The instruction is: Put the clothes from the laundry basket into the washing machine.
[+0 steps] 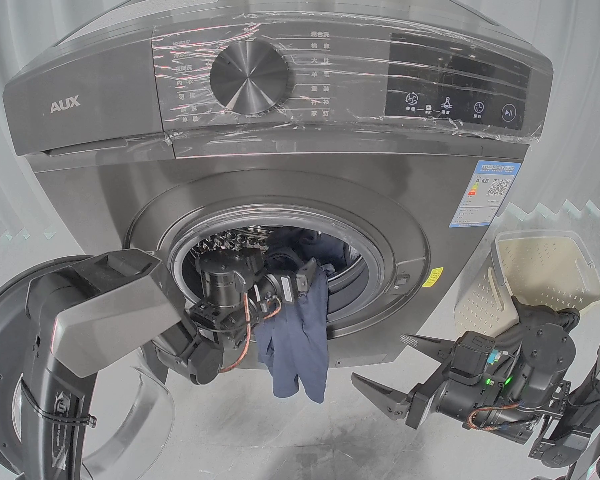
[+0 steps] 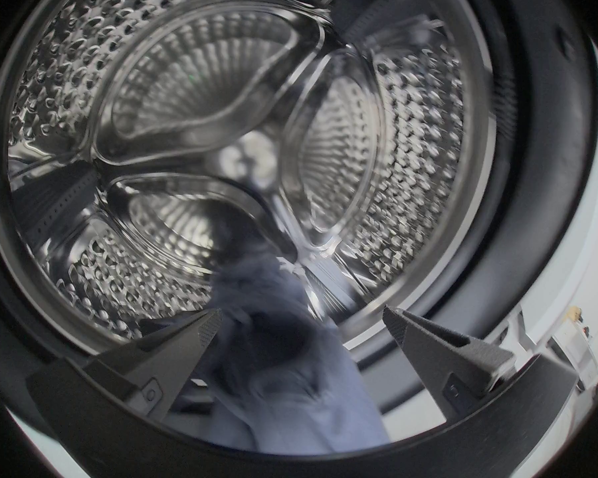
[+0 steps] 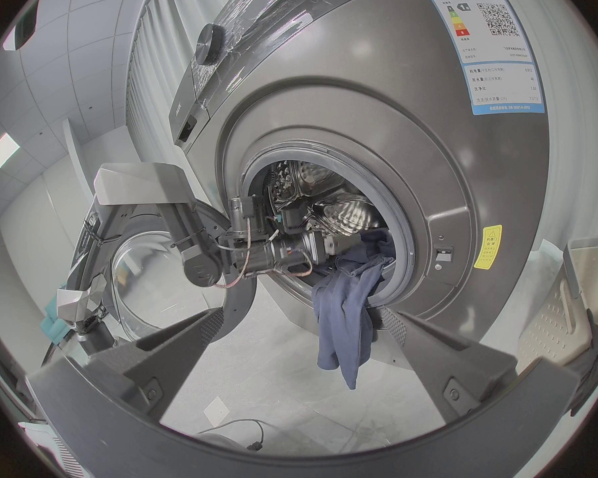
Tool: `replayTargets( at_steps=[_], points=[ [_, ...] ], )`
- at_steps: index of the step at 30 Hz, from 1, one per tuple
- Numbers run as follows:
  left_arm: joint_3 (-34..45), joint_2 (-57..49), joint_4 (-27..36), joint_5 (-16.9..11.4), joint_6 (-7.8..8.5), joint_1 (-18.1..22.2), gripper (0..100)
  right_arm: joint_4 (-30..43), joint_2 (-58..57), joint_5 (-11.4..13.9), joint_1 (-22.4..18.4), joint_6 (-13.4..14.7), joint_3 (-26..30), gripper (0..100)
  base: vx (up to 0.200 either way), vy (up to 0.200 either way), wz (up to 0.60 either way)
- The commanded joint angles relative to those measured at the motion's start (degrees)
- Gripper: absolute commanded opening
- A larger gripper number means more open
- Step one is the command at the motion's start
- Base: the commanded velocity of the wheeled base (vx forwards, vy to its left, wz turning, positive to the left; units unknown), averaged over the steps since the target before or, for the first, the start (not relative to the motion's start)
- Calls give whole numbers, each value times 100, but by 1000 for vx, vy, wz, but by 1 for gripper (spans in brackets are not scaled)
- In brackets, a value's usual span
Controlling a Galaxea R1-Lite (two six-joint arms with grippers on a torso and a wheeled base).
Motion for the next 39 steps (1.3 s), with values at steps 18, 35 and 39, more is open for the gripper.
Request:
replayTargets(
  at_steps=[18, 35, 39],
  points=[
    [-248, 1057, -305, -76, 431, -376, 100, -3, -13, 14, 66, 2, -4, 100, 0, 0, 0],
    [-1153, 1242, -410, 12, 616, -129, 0, -12, -4, 49, 48, 2, -48, 100, 0, 0, 0],
    [-1619, 1101, -419, 170, 607, 108, 0, -12, -4, 49, 40, 2, -74, 100, 0, 0, 0]
  ],
)
